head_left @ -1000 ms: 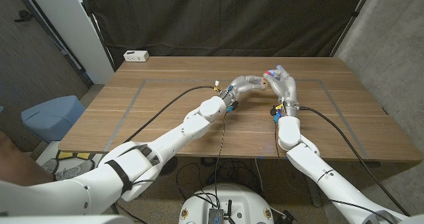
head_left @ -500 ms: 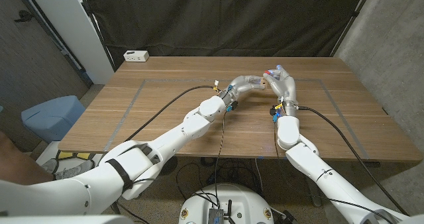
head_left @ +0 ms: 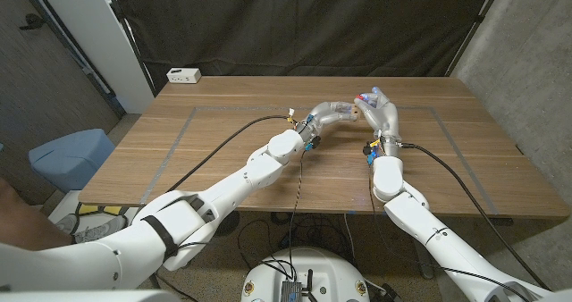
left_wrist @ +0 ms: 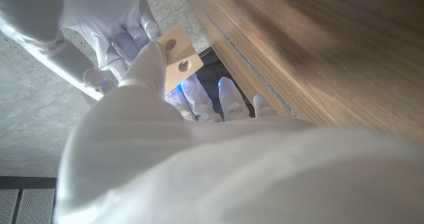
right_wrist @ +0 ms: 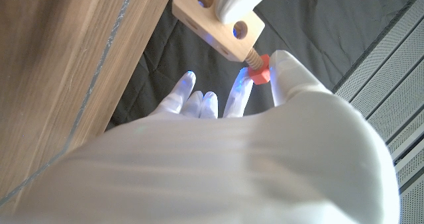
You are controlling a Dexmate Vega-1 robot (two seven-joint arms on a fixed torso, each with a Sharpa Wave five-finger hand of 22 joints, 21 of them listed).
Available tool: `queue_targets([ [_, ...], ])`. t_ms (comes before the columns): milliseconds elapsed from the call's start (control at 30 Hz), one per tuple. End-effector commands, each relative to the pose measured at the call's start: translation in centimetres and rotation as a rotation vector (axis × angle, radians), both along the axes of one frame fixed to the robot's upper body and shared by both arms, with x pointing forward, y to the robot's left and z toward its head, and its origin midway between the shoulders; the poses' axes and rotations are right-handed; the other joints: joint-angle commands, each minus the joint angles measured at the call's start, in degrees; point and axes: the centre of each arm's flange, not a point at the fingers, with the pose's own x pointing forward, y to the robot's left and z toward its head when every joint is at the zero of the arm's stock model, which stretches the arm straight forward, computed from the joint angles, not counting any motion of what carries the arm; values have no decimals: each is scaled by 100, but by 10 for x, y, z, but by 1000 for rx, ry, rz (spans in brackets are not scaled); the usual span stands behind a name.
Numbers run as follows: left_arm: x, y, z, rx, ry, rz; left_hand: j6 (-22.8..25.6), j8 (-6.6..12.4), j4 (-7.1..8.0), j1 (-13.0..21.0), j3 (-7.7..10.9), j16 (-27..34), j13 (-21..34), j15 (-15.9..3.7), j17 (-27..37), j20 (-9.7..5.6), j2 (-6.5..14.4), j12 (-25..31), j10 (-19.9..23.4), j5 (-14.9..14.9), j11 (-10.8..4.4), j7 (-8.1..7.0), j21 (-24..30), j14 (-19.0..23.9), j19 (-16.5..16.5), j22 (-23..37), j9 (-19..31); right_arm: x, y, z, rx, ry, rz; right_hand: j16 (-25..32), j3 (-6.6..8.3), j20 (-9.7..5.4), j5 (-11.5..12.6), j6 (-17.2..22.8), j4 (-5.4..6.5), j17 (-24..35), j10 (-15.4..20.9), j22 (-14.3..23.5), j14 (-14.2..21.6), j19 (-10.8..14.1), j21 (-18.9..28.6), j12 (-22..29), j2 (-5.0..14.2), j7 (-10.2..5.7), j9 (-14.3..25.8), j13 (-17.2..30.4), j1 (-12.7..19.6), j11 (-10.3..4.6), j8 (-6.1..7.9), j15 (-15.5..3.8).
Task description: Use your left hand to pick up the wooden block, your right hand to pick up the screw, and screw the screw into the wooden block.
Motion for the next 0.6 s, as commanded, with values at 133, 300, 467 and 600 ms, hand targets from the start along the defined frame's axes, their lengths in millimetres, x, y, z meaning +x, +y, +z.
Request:
queue_targets([
  [133,-4,1,-3,3,1,0,241,43,34,-103,16,-17,22,-475,17,10,165,34,55,30,16,-30,33,34,29,29,86,-6,3,1,4,-18,4,-20,-10,-300,49,-3,-2,17,51,18,41,-42,23,-8,7,-19,17,10,-26,17,61,-316],
  [300,-5,1,-4,3,0,-1,246,43,40,-115,13,-18,24,-485,15,8,159,29,49,30,17,-39,33,38,30,29,86,-8,3,0,4,-21,4,-19,-13,-299,52,-4,5,20,52,18,41,-41,23,-8,14,-17,6,10,-35,25,62,-314],
  [467,-6,2,-3,2,-3,0,243,41,36,-106,17,-17,26,-482,15,14,164,29,53,31,17,-29,33,43,30,29,86,-10,3,-1,4,-21,1,-20,-15,-298,55,-3,4,19,43,18,41,-43,22,-12,13,-19,7,10,-37,15,69,-308],
  [600,-6,2,-3,1,-4,0,244,40,35,-106,16,-19,28,-480,15,14,162,27,52,31,16,-43,34,40,31,29,86,-10,3,-1,5,-21,1,-20,-17,-297,57,0,4,19,47,18,42,-42,23,-11,13,-26,5,11,-40,1,74,-318],
])
